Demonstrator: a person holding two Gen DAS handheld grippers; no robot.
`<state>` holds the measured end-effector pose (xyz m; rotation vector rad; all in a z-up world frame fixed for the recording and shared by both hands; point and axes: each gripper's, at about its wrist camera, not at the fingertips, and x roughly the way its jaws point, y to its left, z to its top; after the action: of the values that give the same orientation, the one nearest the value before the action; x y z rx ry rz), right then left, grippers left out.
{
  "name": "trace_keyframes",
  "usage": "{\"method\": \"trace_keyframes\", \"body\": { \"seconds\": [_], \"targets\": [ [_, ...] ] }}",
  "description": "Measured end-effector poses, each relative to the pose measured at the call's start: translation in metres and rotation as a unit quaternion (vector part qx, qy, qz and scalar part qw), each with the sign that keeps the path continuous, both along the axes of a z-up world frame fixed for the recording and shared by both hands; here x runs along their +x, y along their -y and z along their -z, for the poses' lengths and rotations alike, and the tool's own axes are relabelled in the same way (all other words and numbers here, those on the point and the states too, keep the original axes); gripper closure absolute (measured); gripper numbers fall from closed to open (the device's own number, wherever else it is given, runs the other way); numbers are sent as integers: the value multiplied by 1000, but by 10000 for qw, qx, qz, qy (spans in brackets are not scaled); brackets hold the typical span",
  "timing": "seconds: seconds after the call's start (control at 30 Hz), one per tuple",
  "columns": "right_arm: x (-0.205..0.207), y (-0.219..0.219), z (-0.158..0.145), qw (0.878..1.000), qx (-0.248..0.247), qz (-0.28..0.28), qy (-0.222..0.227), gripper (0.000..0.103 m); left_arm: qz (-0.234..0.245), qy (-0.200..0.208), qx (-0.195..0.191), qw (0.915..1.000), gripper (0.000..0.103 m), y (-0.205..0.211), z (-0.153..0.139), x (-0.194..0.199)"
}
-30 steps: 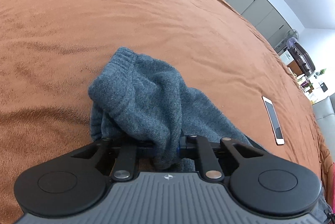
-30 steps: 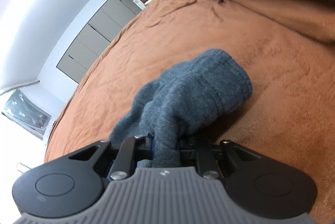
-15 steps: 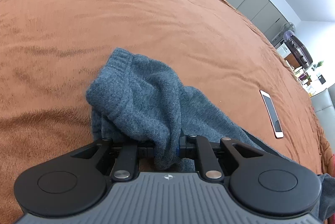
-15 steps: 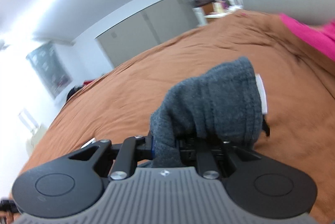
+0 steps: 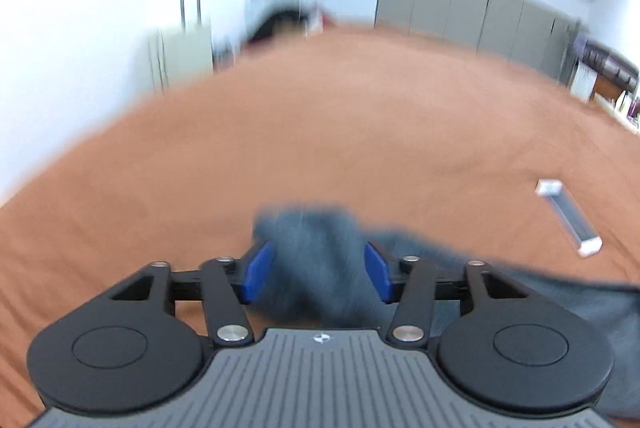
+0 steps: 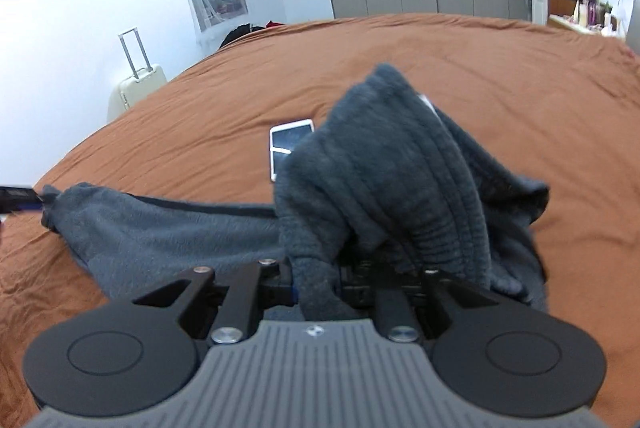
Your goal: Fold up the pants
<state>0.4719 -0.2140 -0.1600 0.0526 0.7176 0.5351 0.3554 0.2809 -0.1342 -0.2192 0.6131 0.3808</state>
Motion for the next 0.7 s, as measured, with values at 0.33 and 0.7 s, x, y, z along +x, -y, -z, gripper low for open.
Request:
{"method": "trace_keyframes", "body": {
  "seconds": [0.33,0.7],
  "targets": [
    [-1,-6,5,9999,-86,-61,-9,92,3020,-262,-973,9480,58,186,-4,74],
    [-16,-47,20,9948,-897,-469,71,91,3371,-755,-1048,9326,42,244,48,91]
  ]
}}
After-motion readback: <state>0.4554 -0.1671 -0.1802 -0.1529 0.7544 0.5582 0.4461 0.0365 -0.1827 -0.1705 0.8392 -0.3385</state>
